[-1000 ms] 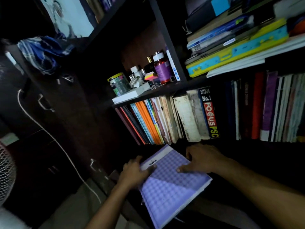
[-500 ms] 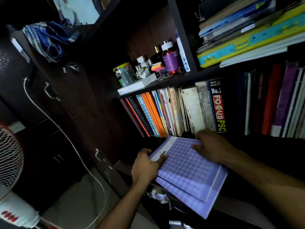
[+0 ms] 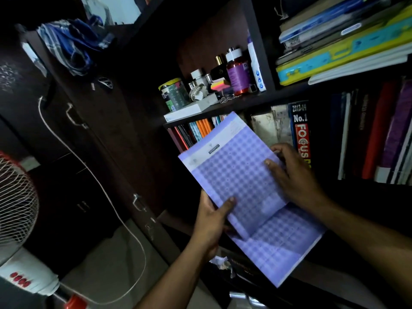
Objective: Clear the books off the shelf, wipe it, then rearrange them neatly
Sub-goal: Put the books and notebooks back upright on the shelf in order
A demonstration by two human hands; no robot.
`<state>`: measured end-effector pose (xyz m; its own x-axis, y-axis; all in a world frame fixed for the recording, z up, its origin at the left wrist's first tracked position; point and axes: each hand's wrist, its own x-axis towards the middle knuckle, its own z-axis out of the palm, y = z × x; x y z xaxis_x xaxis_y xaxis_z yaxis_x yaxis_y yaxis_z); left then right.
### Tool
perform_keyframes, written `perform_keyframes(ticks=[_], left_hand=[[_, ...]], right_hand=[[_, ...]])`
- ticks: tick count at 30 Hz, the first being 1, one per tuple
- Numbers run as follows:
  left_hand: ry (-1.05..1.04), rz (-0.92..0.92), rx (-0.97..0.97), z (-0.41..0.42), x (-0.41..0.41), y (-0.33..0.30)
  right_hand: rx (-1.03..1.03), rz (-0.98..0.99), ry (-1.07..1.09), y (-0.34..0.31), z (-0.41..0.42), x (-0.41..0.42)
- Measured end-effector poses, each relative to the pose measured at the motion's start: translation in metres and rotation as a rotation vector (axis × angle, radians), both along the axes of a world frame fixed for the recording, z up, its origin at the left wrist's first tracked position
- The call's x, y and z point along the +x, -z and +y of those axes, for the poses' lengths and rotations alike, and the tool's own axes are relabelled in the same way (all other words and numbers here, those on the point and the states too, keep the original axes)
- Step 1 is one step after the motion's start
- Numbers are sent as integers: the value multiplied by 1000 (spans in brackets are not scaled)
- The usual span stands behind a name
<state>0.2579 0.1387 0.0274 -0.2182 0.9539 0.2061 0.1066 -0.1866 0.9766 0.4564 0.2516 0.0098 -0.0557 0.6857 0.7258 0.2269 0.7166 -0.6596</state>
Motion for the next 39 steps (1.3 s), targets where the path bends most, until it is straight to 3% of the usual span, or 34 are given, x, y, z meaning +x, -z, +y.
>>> perform_keyframes(ticks=[2,5,8,12,14,17,19,23,27,29,34,39], left_hand=[[-113,101,175,2,-16,2],[-325,269,264,0,-42,4],[-533,360,241,1,-73,20],[-542,356,31,12,-89,34],[-554,452,-97,21,-94,31],[-528,468,-155,36,-99,17],[-528,498,-187,43,-103,13],[-581,503,-184,50,-106,23],[-553,526,-174,48,-104,22],[-554,553,-161,44,-104,18],[-550,546,-157,39,-101,17],[-542,608,-180,40,-102,16]], right_hand=[[-45,-176,-75,8,1,-1],[-48,-516,-203,25,1,-3],[-59,-838,-241,30,-3,-7],[-71,-1078,-169,28,-1,-5],[-94,-1039,-211,28,6,-2],[-148,-727,-330,26,2,-6],[-317,-639,-335,29,5,-12],[-189,-823,-179,26,0,6],[-233,-864,-115,18,-5,4],[-219,-986,-65,7,-6,-14],[60,-1399,56,-39,1,-86],[386,-1549,207,-84,18,-162]])
